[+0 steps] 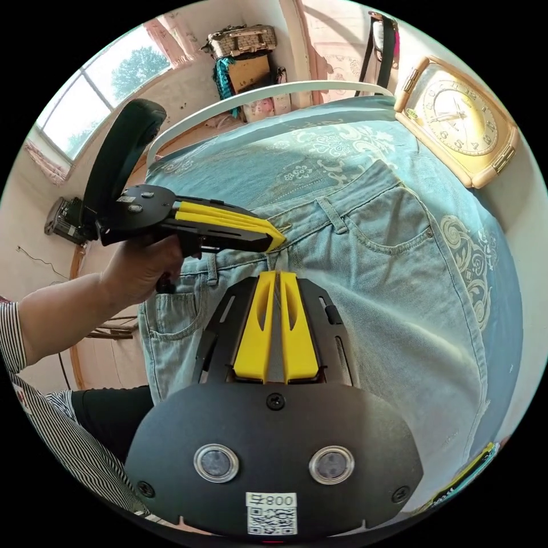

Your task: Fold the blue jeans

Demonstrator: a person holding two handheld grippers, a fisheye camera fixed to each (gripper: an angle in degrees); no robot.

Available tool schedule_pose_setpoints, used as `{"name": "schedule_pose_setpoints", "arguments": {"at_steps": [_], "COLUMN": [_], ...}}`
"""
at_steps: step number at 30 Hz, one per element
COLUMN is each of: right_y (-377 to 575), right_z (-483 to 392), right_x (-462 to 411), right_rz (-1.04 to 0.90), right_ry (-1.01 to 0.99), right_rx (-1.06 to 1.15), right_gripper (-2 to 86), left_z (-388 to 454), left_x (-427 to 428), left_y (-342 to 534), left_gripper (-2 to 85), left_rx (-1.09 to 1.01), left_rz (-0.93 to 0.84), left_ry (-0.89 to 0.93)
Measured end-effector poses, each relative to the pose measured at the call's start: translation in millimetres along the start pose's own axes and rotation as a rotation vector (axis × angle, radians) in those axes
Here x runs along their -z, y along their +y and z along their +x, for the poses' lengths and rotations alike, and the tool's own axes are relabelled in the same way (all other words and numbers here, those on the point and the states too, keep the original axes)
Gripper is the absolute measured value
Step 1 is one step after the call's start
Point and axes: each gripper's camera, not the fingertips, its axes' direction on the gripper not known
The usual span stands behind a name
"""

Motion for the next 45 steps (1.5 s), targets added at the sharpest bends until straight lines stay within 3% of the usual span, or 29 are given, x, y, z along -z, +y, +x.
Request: {"name": "schedule_pose_setpoints", "arguments": {"at_steps": [15, 22, 28, 33, 38, 45], "right_y": [65, 110, 186, 262, 322, 368], "right_z": [85, 166, 226, 273, 326, 387], "right_x": [-26, -17, 28, 64, 91, 114], "right_rz": [0.032, 0.048, 0.229, 0.291, 0.205, 0.127], "right_ry": [0.058, -0.239, -0.433, -0.371, -0.105, 0.044], "right_rx": [-0.187, -0.405, -0.487, -0.519, -0.539, -0.496], "right_gripper": [0.3, 0.2, 0.2, 0.3, 1.2, 5.4], "left_z": [12, -6, -10, 0, 31, 88], "left_x": [-29, -44, -49, -47, -65, -108], "left_y": [-28, -58, -74, -82, -115, -164], "left_gripper": [0.4, 0.5, 0.8, 1.9, 6.0, 8.0], "left_rx": [-0.091, 0.028, 0.041, 0.016, -0.065, -0.218], "left_rz": [0.023, -0.09, -0.091, -0.029, -0.041, -0.122], "left_ry": [-0.134, 0.006, 0.145, 0.167, 0.131, 0.064]}}
